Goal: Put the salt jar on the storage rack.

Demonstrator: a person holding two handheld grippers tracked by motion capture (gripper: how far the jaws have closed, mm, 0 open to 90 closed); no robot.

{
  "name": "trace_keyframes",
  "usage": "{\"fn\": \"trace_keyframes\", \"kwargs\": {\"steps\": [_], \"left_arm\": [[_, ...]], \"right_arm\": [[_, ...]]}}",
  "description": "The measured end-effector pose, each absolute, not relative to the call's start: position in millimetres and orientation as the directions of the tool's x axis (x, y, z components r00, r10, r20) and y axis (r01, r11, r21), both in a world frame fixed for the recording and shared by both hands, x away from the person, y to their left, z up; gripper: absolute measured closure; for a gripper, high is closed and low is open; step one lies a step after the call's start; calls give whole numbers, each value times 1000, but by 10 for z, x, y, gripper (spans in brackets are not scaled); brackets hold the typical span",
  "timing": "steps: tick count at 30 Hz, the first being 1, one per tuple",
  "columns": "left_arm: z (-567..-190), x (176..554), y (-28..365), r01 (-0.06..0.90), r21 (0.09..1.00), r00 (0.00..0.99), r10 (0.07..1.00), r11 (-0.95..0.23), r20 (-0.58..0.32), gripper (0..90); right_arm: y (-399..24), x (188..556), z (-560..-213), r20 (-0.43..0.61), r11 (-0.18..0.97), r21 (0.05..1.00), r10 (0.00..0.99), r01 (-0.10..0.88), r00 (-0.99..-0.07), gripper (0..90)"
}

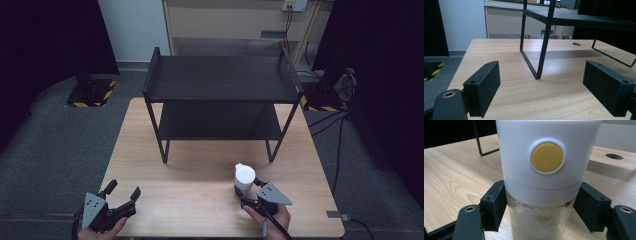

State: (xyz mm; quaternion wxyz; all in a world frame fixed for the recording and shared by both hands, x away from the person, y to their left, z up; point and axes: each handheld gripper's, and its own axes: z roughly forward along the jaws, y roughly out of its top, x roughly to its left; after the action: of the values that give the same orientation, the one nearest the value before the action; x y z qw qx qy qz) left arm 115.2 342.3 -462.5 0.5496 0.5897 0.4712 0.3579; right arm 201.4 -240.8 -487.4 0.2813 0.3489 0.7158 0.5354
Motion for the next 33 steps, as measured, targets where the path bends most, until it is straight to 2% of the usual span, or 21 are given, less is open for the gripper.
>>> {"fn": "trace_keyframes", "kwargs": {"steps": [9,33], "left_arm": [[-4629,1158,3427,164,985,302,948,47,-95,130],[-4616,1135,3406,155,987,305,948,45,-91,129]], "right_arm": [[-2417,2011,-4871,-11,160,968,798,193,-603,307],[-2476,1881,-4603,-61,159,981,801,112,-596,307]]}}
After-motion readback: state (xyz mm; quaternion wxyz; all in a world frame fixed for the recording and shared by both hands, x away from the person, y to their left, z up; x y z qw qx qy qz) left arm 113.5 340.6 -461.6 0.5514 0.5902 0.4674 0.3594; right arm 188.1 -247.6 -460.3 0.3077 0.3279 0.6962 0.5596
